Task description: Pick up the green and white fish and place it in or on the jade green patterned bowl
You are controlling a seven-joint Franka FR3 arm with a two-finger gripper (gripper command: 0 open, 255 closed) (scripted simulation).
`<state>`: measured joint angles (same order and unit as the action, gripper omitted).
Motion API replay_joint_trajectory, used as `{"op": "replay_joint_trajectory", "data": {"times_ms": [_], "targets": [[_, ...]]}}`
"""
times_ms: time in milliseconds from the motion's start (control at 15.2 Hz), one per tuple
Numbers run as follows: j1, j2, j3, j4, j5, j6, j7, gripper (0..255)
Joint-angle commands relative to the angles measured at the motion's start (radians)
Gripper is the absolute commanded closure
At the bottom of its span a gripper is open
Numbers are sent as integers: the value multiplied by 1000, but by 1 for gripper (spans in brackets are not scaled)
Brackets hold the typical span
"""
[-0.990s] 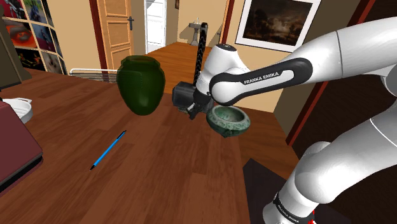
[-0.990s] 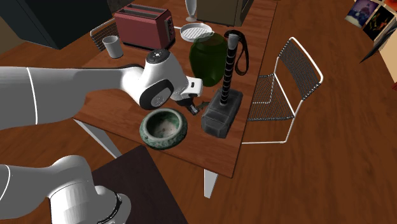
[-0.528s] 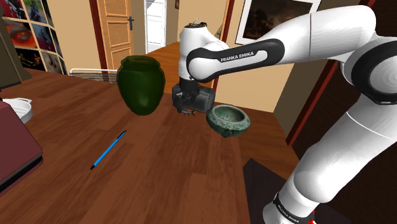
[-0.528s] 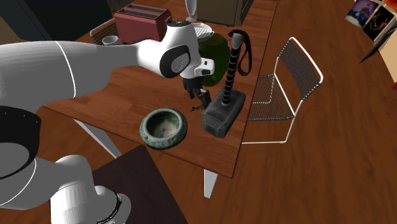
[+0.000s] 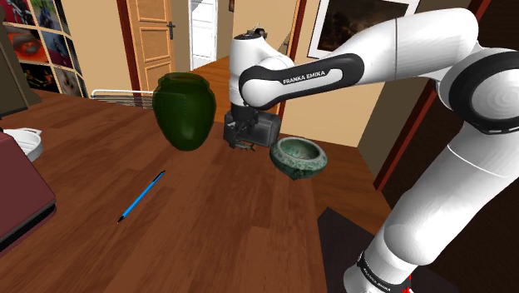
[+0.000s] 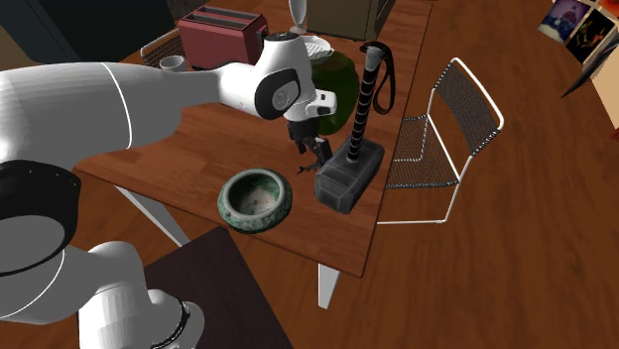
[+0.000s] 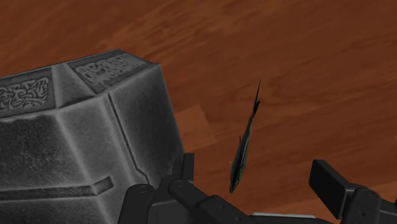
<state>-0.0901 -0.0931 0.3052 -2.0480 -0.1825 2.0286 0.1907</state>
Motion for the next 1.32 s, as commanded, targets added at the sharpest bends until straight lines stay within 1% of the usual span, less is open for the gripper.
{"op": "replay_joint_trajectory", "data": {"times_ms": [0,396,462,726,792,924,1188,1254], "targets": [[-8,38,-8,-20,-1,17,-7,0],[-11,38,-4,-20,-1,17,-7,0],[-8,32,-1,-24,2,14,-2,255],[-12,44,-6,-18,-2,21,-8,255],[-13,44,-7,-34,-4,38,-6,255],[-3,36,4,-32,0,25,10,255],[-12,30,-3,-1,4,-8,-14,255],[-4,7,6,7,1,3,-6,0]]}}
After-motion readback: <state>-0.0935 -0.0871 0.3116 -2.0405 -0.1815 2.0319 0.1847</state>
